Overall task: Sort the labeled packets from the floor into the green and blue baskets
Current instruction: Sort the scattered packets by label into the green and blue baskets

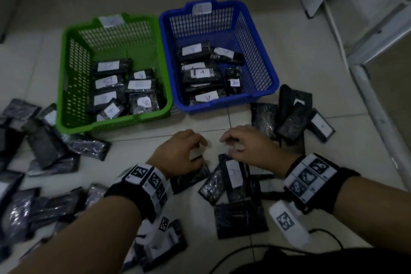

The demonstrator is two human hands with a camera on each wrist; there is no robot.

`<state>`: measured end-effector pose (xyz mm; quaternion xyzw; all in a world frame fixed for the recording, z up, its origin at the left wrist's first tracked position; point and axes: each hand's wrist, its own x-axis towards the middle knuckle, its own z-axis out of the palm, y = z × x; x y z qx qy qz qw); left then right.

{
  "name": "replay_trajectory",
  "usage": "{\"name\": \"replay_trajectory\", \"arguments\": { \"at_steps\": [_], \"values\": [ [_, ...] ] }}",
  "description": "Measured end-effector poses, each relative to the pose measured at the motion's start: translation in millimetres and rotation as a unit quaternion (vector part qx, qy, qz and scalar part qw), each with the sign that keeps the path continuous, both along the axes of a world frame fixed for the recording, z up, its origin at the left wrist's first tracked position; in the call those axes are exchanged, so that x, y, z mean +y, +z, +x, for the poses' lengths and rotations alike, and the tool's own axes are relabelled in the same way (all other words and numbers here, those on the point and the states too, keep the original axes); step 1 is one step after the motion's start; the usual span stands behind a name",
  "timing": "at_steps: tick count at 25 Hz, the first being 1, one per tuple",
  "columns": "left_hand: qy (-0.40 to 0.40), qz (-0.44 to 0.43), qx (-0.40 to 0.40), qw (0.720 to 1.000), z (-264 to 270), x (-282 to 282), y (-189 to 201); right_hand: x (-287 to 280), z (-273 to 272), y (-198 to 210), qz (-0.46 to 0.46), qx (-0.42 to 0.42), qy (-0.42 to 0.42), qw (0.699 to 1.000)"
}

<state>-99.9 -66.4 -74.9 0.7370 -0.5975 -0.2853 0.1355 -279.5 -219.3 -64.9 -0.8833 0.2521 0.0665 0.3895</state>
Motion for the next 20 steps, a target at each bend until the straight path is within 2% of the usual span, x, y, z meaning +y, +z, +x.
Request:
{"name": "replay_trajectory", "arguments": {
  "at_steps": [1, 3, 5, 6, 8, 10, 12, 15, 18, 20],
  "values": [
    [-0.015, 0.054, -0.021, 0.998, 0.2, 8.4, -7.2, 2.8, -3.5, -4.2, -0.023, 0.088, 0.071, 0.993],
    [-0.017, 0.107, -0.037, 0.993, -1.2, 19.7, -18.5, 6.0, -5.1, -7.6, -0.082, 0.176, 0.145, 0.970],
    [0.018, 0.137, -0.006, 0.990, -2.8, 21.7, -21.2, 7.0, -3.0, -8.2, -0.091, 0.176, 0.150, 0.969],
    [0.032, 0.154, 0.002, 0.987, -0.6, 19.4, -18.6, 5.2, -0.5, -6.6, -0.065, 0.166, 0.137, 0.974],
    [0.057, 0.170, 0.049, 0.983, 9.9, 14.3, -7.2, 0.2, 9.9, 4.5, 0.028, 0.133, 0.081, 0.987],
    [0.091, 0.153, 0.153, 0.972, 27.8, 12.5, 15.5, -4.7, 26.0, 22.9, 0.110, 0.089, 0.023, 0.990],
    [0.115, 0.107, 0.221, 0.963, 50.1, 11.0, 48.4, -7.9, 46.2, 43.7, 0.197, 0.019, -0.047, 0.979],
    [0.164, -0.036, 0.235, 0.957, 81.3, 12.9, 85.7, -12.9, 74.0, 66.7, 0.278, -0.095, -0.170, 0.941],
    [0.201, -0.191, 0.253, 0.927, 96.1, 21.8, 97.0, -22.8, 97.8, 72.1, 0.313, -0.190, -0.260, 0.893],
    [0.207, -0.232, 0.244, 0.919, 97.3, 28.8, 93.9, -30.6, 107.6, 70.4, 0.331, -0.236, -0.304, 0.862]
  ]
}}
